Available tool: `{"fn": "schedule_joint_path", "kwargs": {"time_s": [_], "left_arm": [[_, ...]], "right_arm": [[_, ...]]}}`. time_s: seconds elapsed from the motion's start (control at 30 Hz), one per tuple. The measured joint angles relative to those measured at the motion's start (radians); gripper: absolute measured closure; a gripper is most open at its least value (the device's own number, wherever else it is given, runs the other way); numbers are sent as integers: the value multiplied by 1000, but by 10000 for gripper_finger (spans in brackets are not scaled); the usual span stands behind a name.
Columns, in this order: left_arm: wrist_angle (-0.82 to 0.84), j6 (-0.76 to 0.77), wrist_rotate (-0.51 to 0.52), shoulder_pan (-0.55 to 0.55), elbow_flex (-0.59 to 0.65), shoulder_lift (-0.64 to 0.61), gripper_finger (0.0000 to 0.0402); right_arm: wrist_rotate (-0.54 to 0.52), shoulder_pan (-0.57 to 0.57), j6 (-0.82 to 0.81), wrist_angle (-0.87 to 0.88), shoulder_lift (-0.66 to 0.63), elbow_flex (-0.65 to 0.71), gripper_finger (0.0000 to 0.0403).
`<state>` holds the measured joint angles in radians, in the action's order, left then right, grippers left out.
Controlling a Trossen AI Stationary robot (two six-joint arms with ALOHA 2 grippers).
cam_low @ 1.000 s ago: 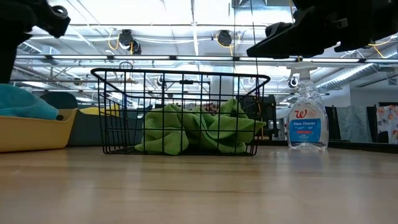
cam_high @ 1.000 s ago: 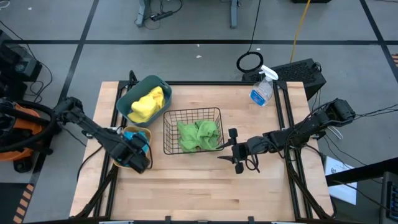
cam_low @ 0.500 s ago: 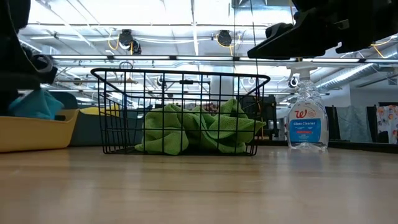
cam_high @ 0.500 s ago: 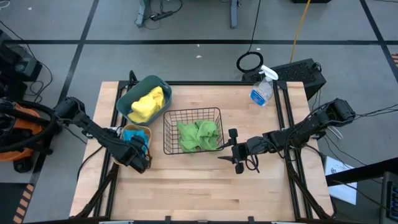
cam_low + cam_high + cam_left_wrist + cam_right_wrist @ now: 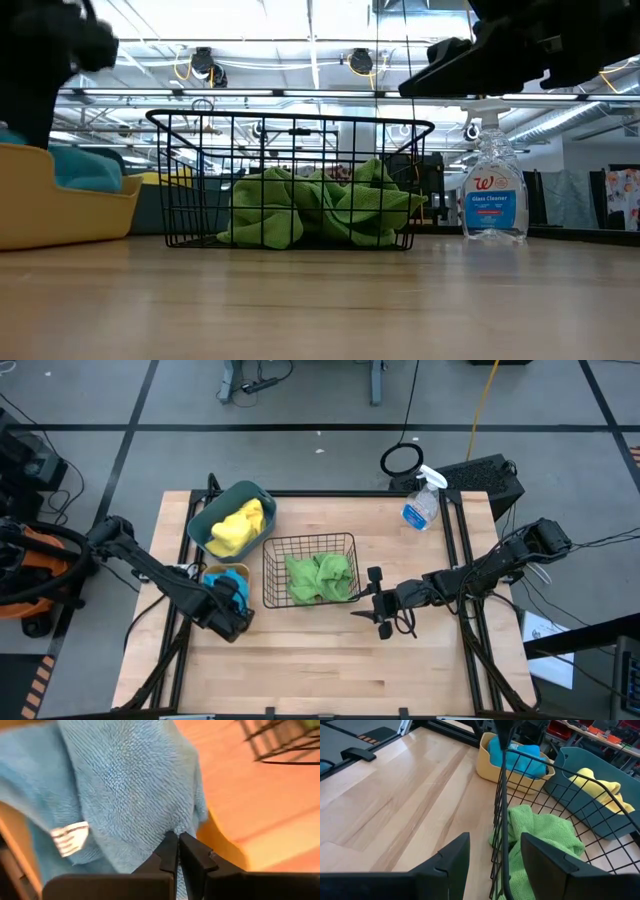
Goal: Sort microfiber towel by color & place in baskets
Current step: Put the blue microfiber towel into the yellow bin
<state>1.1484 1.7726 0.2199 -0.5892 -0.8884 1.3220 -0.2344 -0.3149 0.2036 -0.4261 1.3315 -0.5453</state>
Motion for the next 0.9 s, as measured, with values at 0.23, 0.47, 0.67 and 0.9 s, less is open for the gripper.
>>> {"fn": "schedule_joint_path", "kwargs": {"time_s": [0.23, 0.47, 0.67, 0.9], "left_arm": [[164, -88, 2, 0, -169, 0, 384], [191, -183, -1, -2, -196, 0, 378], [186, -123, -22, -3, -126, 0, 295], [205, -77, -112, -10, -16, 0, 207]], "right_arm": [[2, 0, 24, 46, -28, 0, 234], [5, -2, -3, 165, -127, 0, 234], [33, -2, -40, 237, -172, 0, 234], [59, -2, -53, 268, -174, 0, 234]]}}
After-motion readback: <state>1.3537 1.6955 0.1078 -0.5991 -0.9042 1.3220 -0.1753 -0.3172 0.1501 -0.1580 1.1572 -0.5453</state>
